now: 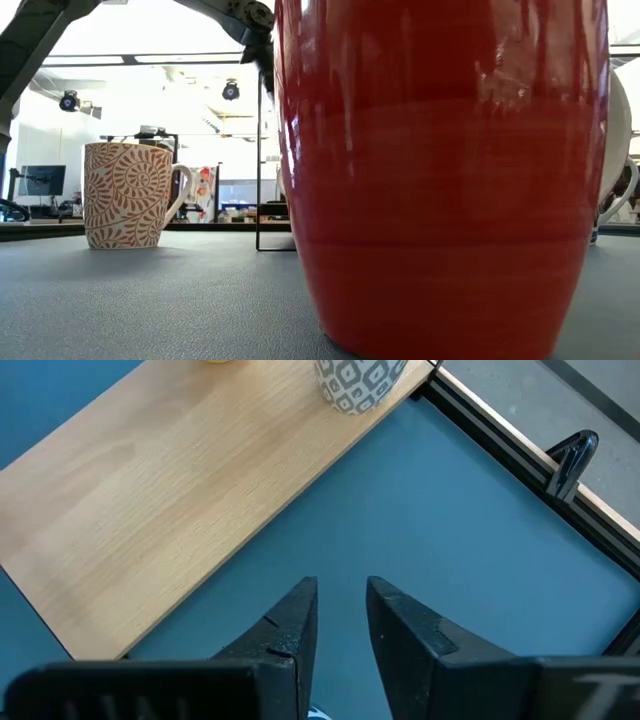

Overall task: Place coffee mugs
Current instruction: Put the yellow mug on the shelf

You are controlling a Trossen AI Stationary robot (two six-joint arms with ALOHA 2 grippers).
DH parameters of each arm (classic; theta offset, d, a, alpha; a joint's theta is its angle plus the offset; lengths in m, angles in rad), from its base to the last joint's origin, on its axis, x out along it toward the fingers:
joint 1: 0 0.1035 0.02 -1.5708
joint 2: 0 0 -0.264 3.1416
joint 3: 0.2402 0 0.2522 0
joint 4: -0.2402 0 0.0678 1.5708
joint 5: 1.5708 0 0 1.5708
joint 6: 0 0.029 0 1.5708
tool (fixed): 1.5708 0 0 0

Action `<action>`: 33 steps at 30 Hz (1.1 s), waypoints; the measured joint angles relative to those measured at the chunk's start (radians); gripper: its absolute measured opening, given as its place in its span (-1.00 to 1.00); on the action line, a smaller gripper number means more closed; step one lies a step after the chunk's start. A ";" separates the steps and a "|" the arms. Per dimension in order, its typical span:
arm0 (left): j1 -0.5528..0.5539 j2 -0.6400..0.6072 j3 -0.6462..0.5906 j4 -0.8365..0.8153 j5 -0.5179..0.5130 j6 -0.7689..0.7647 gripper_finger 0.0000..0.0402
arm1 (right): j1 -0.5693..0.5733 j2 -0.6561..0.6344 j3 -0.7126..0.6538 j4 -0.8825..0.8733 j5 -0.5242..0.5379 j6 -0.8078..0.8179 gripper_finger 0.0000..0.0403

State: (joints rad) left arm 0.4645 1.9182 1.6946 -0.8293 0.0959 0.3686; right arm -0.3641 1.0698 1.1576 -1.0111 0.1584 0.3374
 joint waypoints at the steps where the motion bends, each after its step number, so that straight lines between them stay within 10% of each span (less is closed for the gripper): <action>1: -0.003 0.000 0.010 -0.002 0.000 0.006 -0.53 | 0.000 0.000 0.000 0.000 0.000 0.000 -0.63; 33: -0.027 -0.038 0.059 -0.315 -0.192 0.030 -0.50 | 0.000 0.000 0.000 0.000 0.000 0.000 -0.66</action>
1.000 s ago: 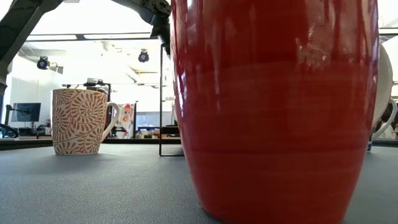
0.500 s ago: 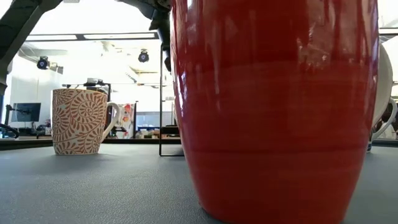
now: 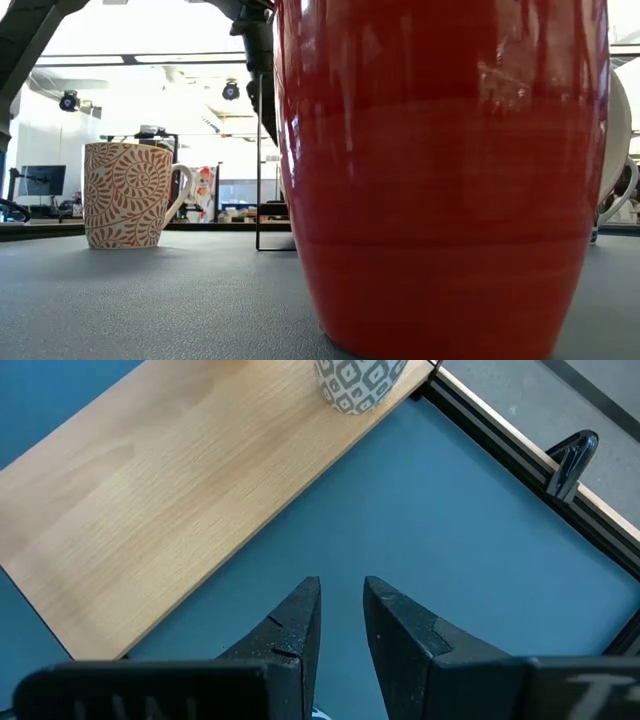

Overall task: Place coffee mugs
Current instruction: Put the yellow mug on the shelf

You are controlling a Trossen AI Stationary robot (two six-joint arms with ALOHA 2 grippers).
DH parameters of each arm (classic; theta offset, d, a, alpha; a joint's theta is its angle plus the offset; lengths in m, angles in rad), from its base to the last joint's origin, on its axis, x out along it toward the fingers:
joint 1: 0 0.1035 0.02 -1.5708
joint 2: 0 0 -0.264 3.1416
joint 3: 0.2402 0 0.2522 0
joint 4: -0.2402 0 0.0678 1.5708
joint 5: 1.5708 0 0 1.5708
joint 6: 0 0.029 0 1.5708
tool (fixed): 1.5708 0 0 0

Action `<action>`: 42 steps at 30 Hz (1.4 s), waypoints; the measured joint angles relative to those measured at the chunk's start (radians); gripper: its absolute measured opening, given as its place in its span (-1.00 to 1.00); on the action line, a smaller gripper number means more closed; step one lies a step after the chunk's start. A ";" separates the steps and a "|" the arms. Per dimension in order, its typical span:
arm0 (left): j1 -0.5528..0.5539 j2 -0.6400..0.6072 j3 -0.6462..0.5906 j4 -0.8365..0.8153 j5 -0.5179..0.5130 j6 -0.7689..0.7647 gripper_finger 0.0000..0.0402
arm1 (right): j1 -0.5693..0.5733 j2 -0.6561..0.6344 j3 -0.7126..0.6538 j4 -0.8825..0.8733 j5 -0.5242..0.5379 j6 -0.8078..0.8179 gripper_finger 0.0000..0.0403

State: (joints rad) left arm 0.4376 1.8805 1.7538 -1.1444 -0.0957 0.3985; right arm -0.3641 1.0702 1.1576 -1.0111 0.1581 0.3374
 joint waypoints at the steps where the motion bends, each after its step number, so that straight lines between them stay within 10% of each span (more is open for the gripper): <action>1: 0.004 0.000 -0.001 -0.004 -0.027 -0.007 -0.50 | 0.000 0.000 0.000 0.000 0.000 0.000 -0.66; 42: 0.096 0.103 -0.011 0.263 -0.080 -0.098 -0.50 | 0.000 0.000 0.000 0.000 0.000 0.000 -0.66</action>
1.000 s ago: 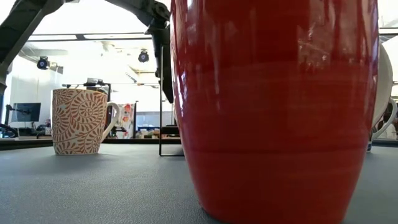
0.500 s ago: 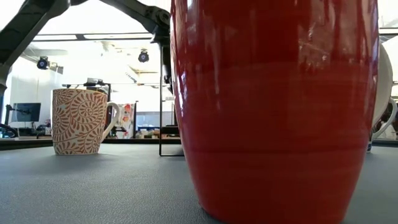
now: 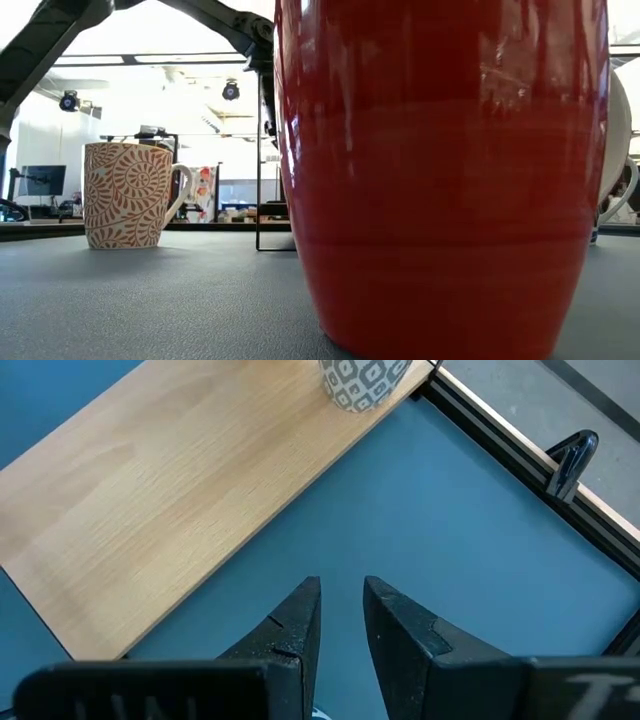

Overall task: Place coffee mugs
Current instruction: Put the yellow mug on the shelf, then put the orange mug on the shelf

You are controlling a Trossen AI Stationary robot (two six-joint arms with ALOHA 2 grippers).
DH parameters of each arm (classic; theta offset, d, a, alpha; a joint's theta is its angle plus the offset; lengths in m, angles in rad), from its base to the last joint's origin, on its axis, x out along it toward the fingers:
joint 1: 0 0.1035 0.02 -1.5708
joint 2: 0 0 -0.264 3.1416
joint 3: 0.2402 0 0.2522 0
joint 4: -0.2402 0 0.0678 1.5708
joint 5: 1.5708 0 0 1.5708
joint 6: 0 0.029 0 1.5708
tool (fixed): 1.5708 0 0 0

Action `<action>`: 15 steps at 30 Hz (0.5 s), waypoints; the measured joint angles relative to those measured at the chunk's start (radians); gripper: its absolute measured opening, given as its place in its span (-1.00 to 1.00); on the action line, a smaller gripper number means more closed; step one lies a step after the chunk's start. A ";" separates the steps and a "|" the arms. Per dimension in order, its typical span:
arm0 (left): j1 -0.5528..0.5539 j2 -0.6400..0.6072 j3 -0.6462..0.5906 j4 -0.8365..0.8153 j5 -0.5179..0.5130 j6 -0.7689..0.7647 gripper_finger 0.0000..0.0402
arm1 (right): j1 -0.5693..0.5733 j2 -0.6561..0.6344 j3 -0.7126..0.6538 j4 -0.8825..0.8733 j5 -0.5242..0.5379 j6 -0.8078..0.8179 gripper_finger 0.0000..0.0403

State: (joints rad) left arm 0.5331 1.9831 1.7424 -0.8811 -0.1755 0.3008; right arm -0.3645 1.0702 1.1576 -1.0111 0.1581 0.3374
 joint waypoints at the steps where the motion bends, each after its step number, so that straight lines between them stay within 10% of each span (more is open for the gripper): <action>1: 0.000 0.000 0.000 -0.002 -0.001 0.000 -0.50 | 0.000 0.000 0.000 0.000 0.000 0.000 -0.66; 15: -0.039 -0.134 0.005 -0.272 0.137 -0.190 -0.50 | 0.000 0.000 0.000 0.000 0.000 0.000 -0.66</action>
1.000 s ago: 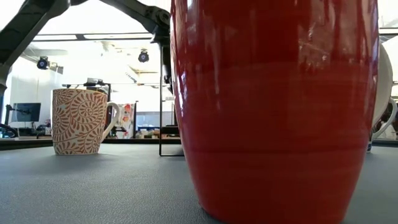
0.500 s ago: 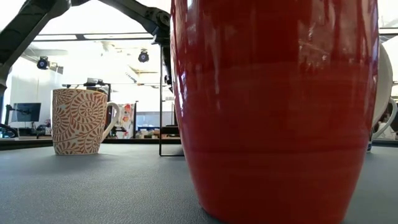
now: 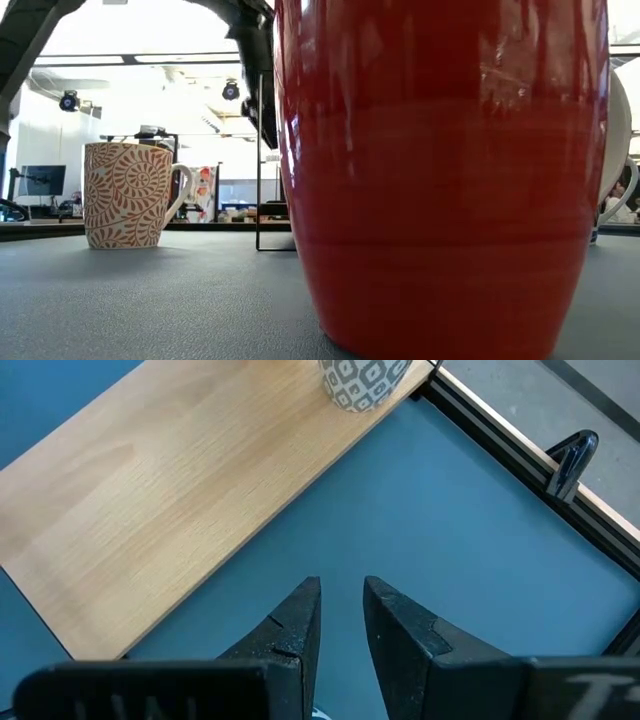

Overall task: Place coffee mugs
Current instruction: Put the orange mug on the shelf

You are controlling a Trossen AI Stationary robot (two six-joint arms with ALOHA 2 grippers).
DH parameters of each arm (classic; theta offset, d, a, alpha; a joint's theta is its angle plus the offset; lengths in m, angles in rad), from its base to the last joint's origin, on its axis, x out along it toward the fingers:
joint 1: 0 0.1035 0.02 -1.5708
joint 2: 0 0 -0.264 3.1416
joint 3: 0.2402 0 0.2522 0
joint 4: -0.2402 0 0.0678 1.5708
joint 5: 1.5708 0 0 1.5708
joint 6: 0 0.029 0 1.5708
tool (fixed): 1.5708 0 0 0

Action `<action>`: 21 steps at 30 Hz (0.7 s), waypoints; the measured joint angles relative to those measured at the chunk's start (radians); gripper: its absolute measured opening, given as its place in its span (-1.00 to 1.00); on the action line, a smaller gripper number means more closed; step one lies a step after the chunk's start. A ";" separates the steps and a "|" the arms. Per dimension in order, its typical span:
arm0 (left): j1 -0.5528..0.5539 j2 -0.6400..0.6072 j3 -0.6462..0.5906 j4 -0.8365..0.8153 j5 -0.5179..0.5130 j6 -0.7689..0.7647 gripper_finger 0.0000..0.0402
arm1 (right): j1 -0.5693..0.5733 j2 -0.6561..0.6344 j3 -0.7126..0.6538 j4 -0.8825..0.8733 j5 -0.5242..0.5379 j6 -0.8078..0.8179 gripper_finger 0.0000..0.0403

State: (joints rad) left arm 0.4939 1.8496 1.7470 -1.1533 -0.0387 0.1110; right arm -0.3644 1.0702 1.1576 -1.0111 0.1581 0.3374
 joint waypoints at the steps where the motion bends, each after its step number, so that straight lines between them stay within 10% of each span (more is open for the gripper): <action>1: -0.010 -0.011 0.000 -0.021 0.033 -0.025 -0.50 | 0.000 0.000 0.000 0.000 0.000 0.000 -0.66; 21: -0.422 -0.102 -0.027 -0.373 0.002 -0.545 -0.50 | 0.000 0.000 0.000 0.000 0.000 0.000 -0.66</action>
State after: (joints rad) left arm 0.0720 1.7476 1.7200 -1.5268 -0.0368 -0.4339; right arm -0.3642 1.0702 1.1576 -1.0111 0.1585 0.3374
